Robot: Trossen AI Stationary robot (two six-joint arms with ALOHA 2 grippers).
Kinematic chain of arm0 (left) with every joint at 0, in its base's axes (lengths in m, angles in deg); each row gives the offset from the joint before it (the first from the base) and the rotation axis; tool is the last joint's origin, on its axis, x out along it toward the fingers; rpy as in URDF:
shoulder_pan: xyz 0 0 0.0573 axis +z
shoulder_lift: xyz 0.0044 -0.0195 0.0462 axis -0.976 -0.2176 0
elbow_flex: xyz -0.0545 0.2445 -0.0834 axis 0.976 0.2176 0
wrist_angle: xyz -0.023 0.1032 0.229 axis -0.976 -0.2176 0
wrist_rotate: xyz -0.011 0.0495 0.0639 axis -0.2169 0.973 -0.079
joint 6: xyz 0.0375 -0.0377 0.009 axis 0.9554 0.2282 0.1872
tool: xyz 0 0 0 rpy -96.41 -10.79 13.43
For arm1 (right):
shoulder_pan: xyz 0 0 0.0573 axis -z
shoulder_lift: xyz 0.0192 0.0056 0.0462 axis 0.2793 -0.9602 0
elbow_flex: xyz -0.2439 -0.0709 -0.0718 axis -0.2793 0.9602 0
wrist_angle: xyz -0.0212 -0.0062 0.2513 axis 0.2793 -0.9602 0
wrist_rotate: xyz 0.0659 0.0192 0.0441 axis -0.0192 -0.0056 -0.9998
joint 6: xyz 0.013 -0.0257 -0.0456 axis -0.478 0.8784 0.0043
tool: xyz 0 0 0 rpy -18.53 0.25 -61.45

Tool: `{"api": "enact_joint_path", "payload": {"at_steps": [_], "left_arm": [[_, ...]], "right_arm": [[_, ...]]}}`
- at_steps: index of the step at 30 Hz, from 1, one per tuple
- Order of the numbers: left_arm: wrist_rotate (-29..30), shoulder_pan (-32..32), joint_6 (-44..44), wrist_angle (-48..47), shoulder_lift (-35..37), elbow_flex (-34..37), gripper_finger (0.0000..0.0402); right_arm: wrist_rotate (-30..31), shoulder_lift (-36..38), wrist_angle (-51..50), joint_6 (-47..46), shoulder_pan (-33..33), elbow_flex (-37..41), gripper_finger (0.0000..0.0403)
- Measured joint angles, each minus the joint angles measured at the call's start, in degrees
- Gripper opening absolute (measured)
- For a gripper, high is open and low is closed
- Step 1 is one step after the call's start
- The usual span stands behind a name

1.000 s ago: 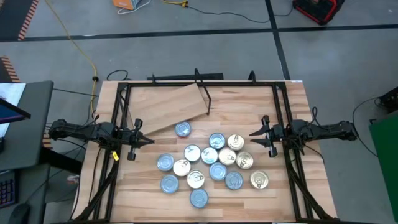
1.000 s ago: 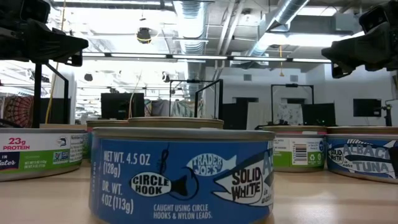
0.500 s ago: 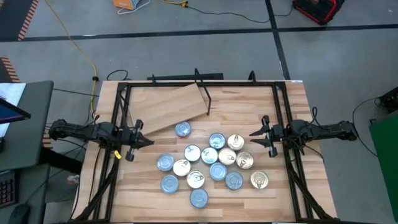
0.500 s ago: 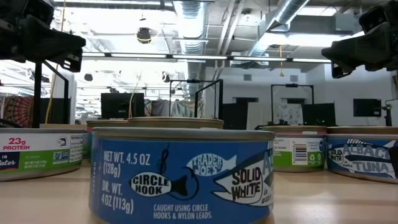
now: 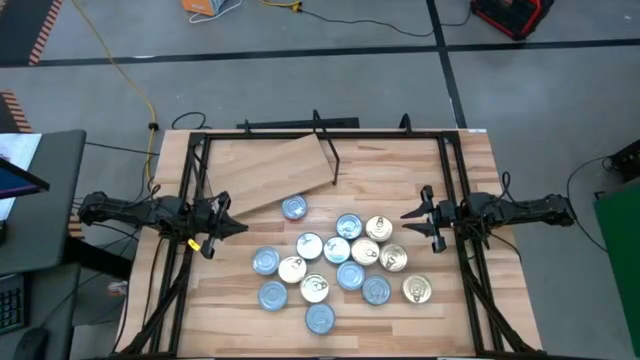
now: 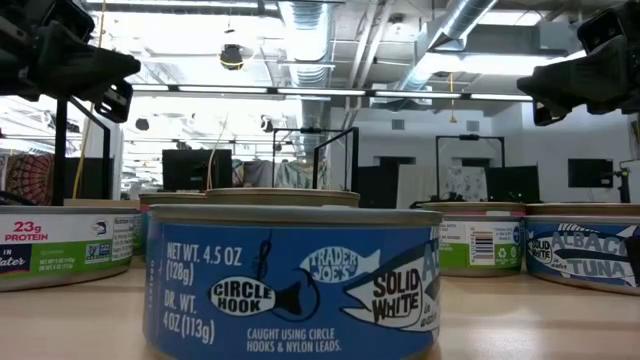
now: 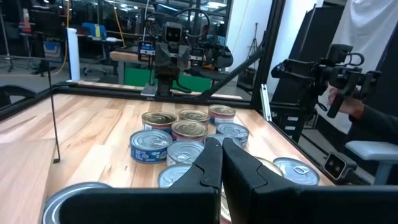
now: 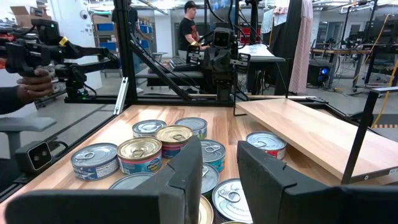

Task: Stack canned seafood by type on shelf
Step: Put the green white tuna can on the shelf

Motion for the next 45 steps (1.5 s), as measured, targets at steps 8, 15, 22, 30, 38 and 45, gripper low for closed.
{"api": "enact_joint_path", "payload": {"at_steps": [8, 15, 22, 30, 38, 45], "left_arm": [[0.87, 0.00, -0.08, 0.41, 0.00, -0.07, 0.0000], [4.19, 0.02, -1.42, 0.35, 0.00, -0.18, 0.0000], [4.85, 0.02, -7.10, 5.37, 0.00, -0.18, 0.0000], [4.16, 0.02, -2.07, 6.46, -1.94, -5.42, 0.0000], [4.02, 0.00, 0.40, 6.25, -17.80, -14.05, 0.0000], [5.46, 0.00, 3.81, 6.25, -37.65, -21.92, 0.0002]], "right_arm": [[0.00, -0.02, 0.02, 0.01, 0.00, -0.01, 0.0132], [0.02, 0.01, 4.63, -6.43, -0.15, 0.00, 0.0132], [0.14, -0.02, 4.28, -12.01, 0.00, 0.00, 0.0132], [3.57, -0.02, 5.26, -16.88, 0.37, 0.00, 0.0132], [9.11, -0.02, 6.52, -19.68, 0.39, 0.00, 0.0132], [9.06, -1.69, 2.37, -19.00, 0.05, -4.68, 0.0132]]}}
